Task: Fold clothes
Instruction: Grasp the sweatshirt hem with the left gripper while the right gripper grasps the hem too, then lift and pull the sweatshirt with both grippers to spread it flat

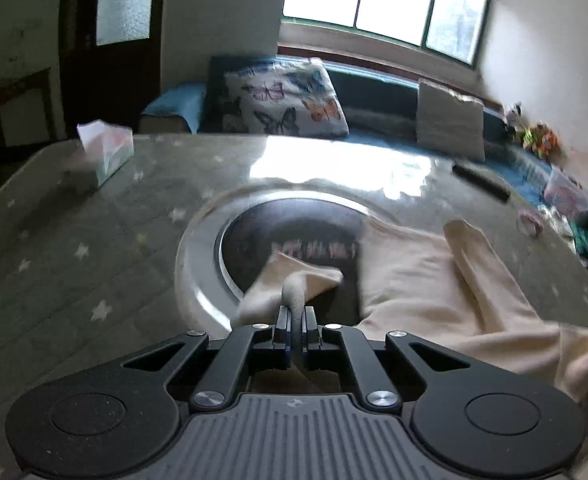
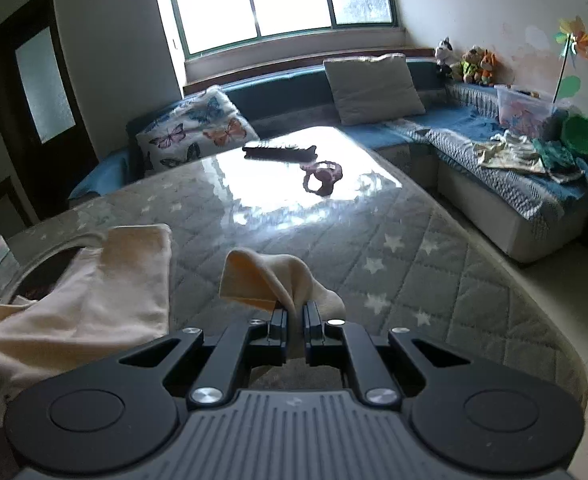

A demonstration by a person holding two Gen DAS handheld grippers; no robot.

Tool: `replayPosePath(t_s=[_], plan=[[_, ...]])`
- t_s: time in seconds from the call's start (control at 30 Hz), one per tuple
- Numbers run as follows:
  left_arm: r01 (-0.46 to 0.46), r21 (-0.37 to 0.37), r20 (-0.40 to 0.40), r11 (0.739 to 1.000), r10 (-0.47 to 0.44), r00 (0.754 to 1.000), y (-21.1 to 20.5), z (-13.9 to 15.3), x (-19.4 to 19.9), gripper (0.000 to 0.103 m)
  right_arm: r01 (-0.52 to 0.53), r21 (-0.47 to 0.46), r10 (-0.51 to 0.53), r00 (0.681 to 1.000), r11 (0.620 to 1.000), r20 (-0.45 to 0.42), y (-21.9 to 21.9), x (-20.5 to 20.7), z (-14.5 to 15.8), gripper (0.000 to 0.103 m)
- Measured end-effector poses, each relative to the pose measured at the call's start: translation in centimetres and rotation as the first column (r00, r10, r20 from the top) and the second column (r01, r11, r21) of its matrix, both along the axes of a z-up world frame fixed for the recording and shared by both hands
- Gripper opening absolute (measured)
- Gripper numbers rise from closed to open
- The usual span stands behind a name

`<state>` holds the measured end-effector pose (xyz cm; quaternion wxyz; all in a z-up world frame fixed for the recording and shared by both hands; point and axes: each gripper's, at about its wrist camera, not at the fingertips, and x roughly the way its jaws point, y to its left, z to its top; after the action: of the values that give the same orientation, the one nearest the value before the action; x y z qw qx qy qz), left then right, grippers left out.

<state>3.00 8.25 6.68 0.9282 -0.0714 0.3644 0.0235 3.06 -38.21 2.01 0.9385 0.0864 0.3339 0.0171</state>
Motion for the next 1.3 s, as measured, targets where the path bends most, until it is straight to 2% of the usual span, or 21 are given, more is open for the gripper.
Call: replayPosePath(t_s=[0.1, 0.17, 0.23, 0.27, 0.3, 0.4, 0.5, 0.7, 0.87, 1.07, 1.23, 1.3], plan=[[-0.005, 0.015, -0.049, 1.0, 0.006, 0.999, 0.6, -0.8, -0.3, 0.01, 0.015, -0.009, -0.015, 0.999, 1.0, -0.047, -0.3, -0.1, -1.1, 0.012], [-0.004, 0.028, -0.048, 1.0, 0.006, 0.999, 0.7, -0.5, -0.2, 0.014, 0.024, -0.016, -0.025, 0.999, 1.0, -0.048, -0.7, -0.3, -0.9, 0.018], [0.004, 0.046, -0.016, 0.999, -0.003, 1.0, 0.6, 0.3, -0.2, 0.025, 0.038, -0.033, -0.039, 0.999, 0.999, -0.037, -1.1, -0.5, -0.3, 0.024], [0.004, 0.059, 0.008, 0.998, -0.005, 1.0, 0.5, 0.8, -0.2, 0.041, 0.046, -0.05, -0.048, 0.999, 0.998, -0.024, -1.3, -0.6, 0.2, 0.024], [0.004, 0.071, 0.032, 0.997, -0.007, 0.999, 0.4, 1.2, -0.2, 0.048, 0.05, -0.063, -0.051, 0.999, 0.997, -0.014, -1.5, -0.5, 0.6, 0.025], [0.032, 0.092, 0.07, 0.995, -0.039, 0.997, -0.4, 2.0, 1.3, 0.048, 0.031, -0.1, -0.03, 0.999, 0.995, 0.011, -1.2, 0.3, 1.7, 0.025], [0.082, 0.089, 0.069, 0.993, -0.088, 0.994, -1.5, 1.8, 3.6, 0.048, -0.042, -0.104, 0.044, 0.999, 0.994, 0.019, 0.4, 2.2, 2.3, 0.025], [0.105, 0.069, 0.001, 0.992, -0.106, 0.994, -3.3, -1.0, 10.4, 0.048, -0.217, -0.079, 0.218, 0.976, 0.973, 0.002, 5.1, 6.7, 1.9, 0.025], [0.111, 0.075, -0.044, 0.991, -0.108, 0.993, -4.3, -3.4, 14.5, 0.048, -0.343, -0.066, 0.341, 0.939, 0.937, -0.037, 9.7, 11.0, 0.6, 0.025], [0.104, 0.103, -0.09, 0.989, -0.095, 0.991, -4.7, -5.5, 17.5, 0.048, -0.404, -0.053, 0.398, 0.913, 0.913, -0.089, 12.7, 15.3, -1.7, 0.026], [0.106, 0.073, -0.112, 0.992, -0.097, 0.989, -4.3, -6.3, 18.5, 0.046, -0.423, -0.027, 0.418, 0.902, 0.906, -0.111, 13.6, 17.5, -2.8, 0.026], [0.114, 0.064, -0.119, 0.991, -0.106, 0.987, -4.3, -6.6, 18.9, 0.039, -0.43, -0.025, 0.425, 0.898, 0.902, -0.116, 13.8, 18.1, -3.1, 0.026]])
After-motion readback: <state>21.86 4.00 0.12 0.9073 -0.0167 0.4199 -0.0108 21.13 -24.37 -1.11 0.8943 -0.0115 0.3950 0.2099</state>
